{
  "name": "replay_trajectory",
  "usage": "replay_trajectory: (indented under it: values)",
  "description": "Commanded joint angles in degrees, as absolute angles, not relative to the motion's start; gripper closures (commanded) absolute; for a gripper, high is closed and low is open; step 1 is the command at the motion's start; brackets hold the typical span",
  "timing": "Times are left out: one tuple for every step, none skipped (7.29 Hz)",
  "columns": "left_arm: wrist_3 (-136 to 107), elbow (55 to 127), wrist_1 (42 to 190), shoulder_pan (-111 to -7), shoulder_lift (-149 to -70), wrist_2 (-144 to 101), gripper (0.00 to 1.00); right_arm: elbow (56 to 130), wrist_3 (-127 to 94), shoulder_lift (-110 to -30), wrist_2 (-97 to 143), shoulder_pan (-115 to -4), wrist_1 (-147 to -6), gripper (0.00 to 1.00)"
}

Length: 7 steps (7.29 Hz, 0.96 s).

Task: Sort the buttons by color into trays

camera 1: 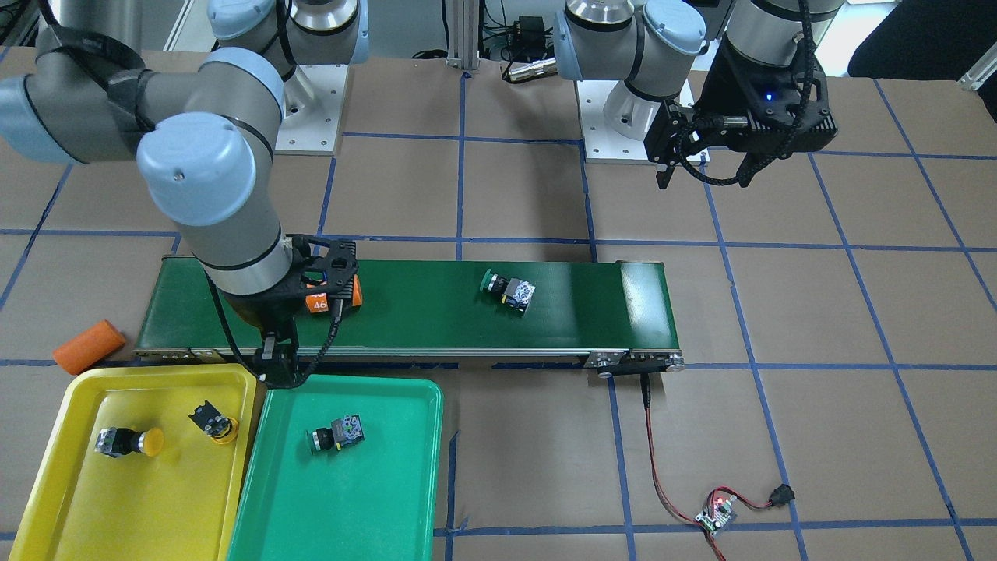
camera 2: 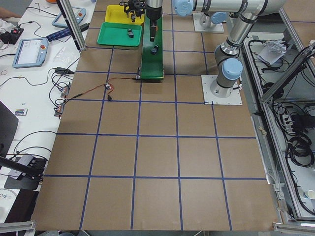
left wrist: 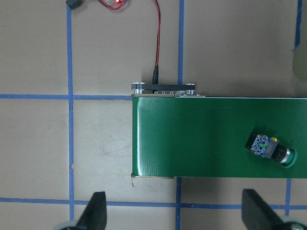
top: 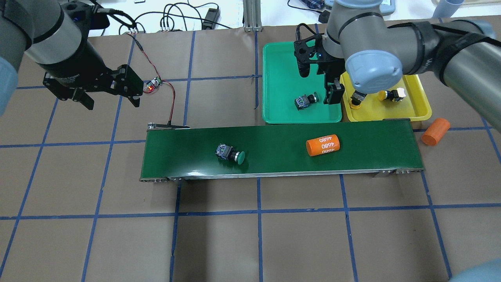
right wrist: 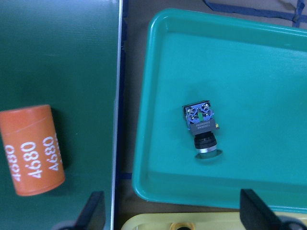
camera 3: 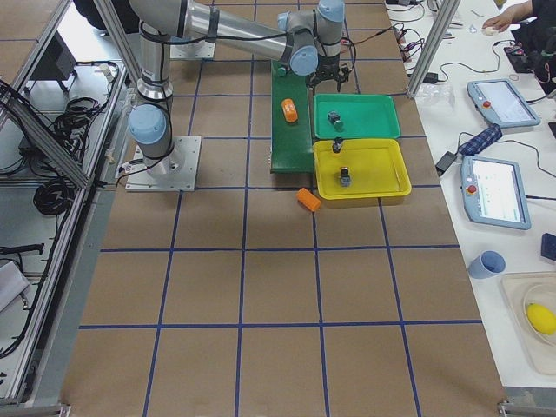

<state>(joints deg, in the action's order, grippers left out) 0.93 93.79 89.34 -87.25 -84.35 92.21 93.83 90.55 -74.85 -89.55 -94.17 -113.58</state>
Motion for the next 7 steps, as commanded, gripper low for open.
replay_trajectory:
  values:
    - [0.7, 95.1, 90.2, -87.4, -82.9, 92.6, 0.00, 97.8, 92.5, -82.9, -88.9, -89.2, -108.7, 0.00]
    - [1.1, 95.0, 90.1, -87.4, -82.7, 93.4, 0.00, 99.2, 92.8, -85.8, -88.4, -87.4, -105.8, 0.00]
    - [1.1, 93.9, 90.4, -87.3, -83.0, 93.5, 0.00, 100.4, 91.8, -87.9, -88.3, -87.7, -105.6, 0.00]
    - [1.2, 93.3, 90.3, -87.0, -84.3, 93.3, 0.00, 100.3, 91.6, -87.5, -88.6, -87.9, -105.6, 0.00]
    - [1.2, 92.6, 90.4, -87.0, -85.3, 93.3, 0.00, 100.2, 92.5, -85.9, -89.3, -87.9, -105.3, 0.00]
    - [1.2, 92.5, 90.2, -87.0, -85.6, 93.3, 0.00, 100.3, 92.5, -84.4, -88.8, -87.9, -105.4, 0.00]
    - [1.2, 92.7, 90.4, -87.0, -85.6, 93.4, 0.00, 100.4, 91.5, -84.4, -88.3, -87.9, -105.7, 0.00]
